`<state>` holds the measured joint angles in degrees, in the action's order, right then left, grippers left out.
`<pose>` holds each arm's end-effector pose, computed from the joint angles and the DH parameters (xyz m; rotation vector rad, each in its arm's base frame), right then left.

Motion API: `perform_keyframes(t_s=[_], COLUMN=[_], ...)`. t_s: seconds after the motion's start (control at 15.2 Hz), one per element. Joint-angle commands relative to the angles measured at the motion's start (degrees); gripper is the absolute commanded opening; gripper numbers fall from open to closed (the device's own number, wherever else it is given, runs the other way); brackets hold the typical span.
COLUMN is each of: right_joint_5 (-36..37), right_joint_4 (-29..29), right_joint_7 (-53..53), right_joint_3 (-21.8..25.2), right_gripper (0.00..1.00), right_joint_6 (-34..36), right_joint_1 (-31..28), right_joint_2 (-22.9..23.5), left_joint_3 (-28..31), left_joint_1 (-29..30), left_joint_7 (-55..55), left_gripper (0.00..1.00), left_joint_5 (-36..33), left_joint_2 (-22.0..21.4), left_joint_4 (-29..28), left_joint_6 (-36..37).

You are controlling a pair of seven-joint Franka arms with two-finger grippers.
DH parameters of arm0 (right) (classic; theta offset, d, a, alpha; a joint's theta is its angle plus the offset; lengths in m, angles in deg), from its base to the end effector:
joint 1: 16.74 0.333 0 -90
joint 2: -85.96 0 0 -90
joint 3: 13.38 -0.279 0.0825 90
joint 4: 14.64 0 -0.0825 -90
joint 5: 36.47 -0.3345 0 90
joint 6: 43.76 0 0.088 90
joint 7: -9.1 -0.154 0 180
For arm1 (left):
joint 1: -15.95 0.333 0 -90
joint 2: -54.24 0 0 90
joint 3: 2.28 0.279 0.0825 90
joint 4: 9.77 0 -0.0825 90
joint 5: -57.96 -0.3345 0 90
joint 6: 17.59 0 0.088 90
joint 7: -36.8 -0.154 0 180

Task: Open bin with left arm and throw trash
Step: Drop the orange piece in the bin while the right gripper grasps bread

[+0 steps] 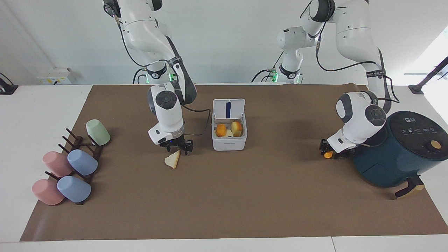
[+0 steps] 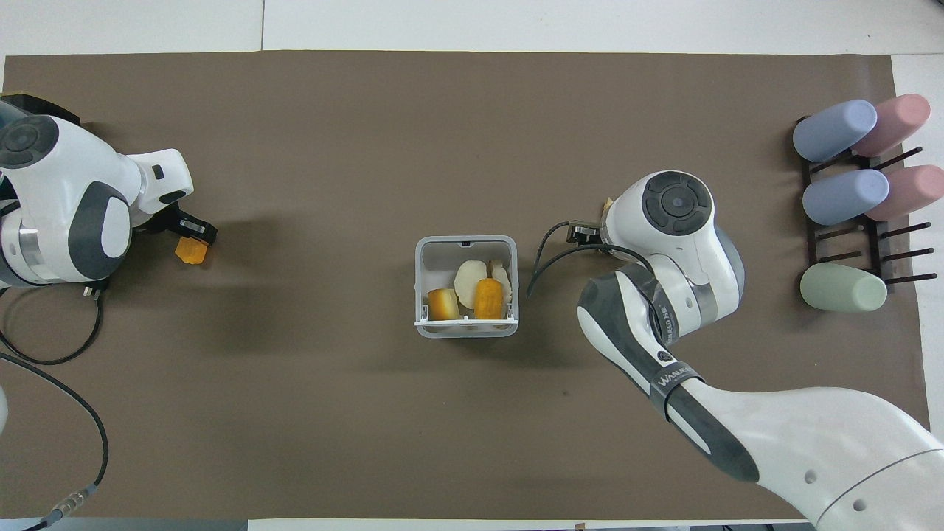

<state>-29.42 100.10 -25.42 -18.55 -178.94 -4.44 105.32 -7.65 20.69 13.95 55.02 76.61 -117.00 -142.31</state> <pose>0.5351 0.1623 0.2439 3.0801 -0.3348 0.0688 0.5676 -0.0013 0.2499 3.0541 -0.6754 -0.1290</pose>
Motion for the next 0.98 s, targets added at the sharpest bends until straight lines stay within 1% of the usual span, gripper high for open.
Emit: perform_keyframes(t_s=[0.0, 0.07, 0.2, 0.26, 0.39, 0.46, 0.59, 0.72, 0.85, 0.92], right_joint_5=[1.31, 1.31, 1.31, 1.31, 1.31, 1.31, 1.31, 1.13, 0.52, 0.52], right_joint_4=[0.49, 0.49, 0.49, 0.40, 0.22, 0.14, -0.04, -0.22, -0.22, -0.22], right_joint_7=[-1.51, -1.60, -1.60, -1.69, -1.78, -1.78, -1.69, -1.78, -3.35, -3.27], right_joint_3=[-0.37, -0.37, -0.37, -0.37, -0.37, -0.37, -0.37, -0.37, -0.37, -0.37], right_gripper=[0.27, 0.02, 0.00, 0.00, 0.00, 0.00, 0.00, 0.00, 0.00, 0.00], right_joint_6=[-1.74, -1.75, -1.75, -1.75, -1.66, -1.66, -1.57, -1.22, -0.96, -0.61], right_joint_1=[-0.71, -0.71, -0.79, -0.79, -0.71, -0.71, -0.79, -0.79, -0.97, -1.14], right_joint_2=[0.24, 0.24, 0.24, 0.24, 0.15, 0.07, -0.20, -0.98, -2.91, -4.05], left_joint_3=[0.28, 0.19, -0.16, -0.34, -0.34, -0.34, -0.43, -0.52, -0.95, -0.95], left_joint_1=[-0.43, -0.52, -0.61, -0.79, -3.32, -4.82, -8.94, -14.03, -20.88, -23.44], left_joint_7=[-0.18, 0.26, 0.88, 1.75, 5.86, 9.37, 16.57, 25.27, 34.75, 37.76], left_gripper=[0.00, 0.00, 0.00, 0.00, 0.00, 0.00, 0.00, 0.00, 0.00, 0.00], left_joint_5=[-1.10, -0.75, 0.48, 2.31, 4.52, 4.96, 7.50, 9.45, 9.54, 9.63], left_joint_2=[-1.81, -1.80, -1.80, -1.80, -1.72, -1.72, -1.98, -2.07, -2.07, -2.16], left_joint_4=[-0.71, 0.60, 5.68, 9.45, 16.14, 18.61, 21.08, 21.88, 22.15, 22.15], left_joint_6=[-0.09, 1.39, 6.65, 10.42, 17.55, 20.02, 23.54, 24.17, 21.64, 19.97])
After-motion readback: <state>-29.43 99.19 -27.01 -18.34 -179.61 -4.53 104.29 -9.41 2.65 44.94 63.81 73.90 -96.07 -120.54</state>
